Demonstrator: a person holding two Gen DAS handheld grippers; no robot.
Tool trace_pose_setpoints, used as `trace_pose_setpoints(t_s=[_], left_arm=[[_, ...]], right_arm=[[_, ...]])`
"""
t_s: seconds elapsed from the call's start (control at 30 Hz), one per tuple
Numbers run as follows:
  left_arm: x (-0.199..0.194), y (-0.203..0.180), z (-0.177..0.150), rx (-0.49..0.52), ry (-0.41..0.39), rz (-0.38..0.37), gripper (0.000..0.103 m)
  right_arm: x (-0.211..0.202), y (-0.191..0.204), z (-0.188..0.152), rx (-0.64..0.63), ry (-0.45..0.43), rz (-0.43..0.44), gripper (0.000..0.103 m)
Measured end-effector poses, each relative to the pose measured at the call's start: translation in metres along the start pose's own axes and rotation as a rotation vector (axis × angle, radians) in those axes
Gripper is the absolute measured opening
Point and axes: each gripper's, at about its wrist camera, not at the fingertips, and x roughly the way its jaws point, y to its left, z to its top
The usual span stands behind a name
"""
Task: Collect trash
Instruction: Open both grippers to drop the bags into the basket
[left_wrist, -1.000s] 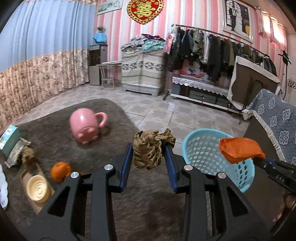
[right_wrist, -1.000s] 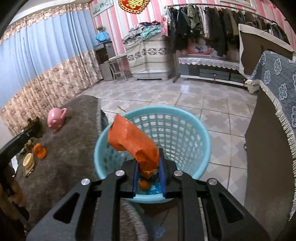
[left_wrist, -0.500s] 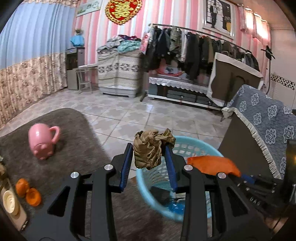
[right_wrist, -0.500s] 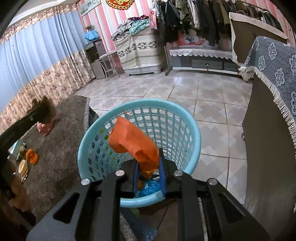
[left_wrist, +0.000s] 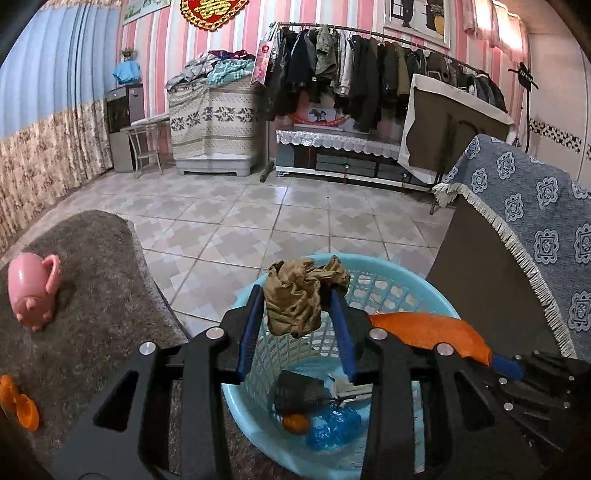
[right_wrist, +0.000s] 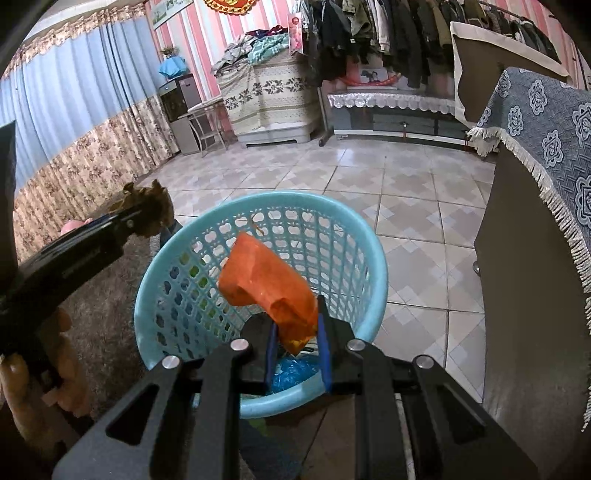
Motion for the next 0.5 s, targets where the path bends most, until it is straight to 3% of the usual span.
trace_pose_setpoints(t_s=[0.03,0.17,0.3,0.5], left_arm=[[0.001,0.001,-0.001,0.004,0.005,-0.003,0.040],[-0.001,0.002,-0.001,0.032,-0.013,0.046,0.066],[-0.008,0.012,0.000,0.010,-0.034,0.073,0.083],[-0.029,0.040,0.001,-0.051,-0.065,0.119,0.092]], right_arm=[[0.001,0.001,0.000,-0.001,0.001,0.001,0.019],[0.005,0.007,-0.001,-0.021,0.017,-0.003,0.019],[0.009,0.012,-0.004,-0.040,0.028,-0.014,0.019],[0.014,0.019,-0.005,-0.058,0.023,-0.011,0.022]])
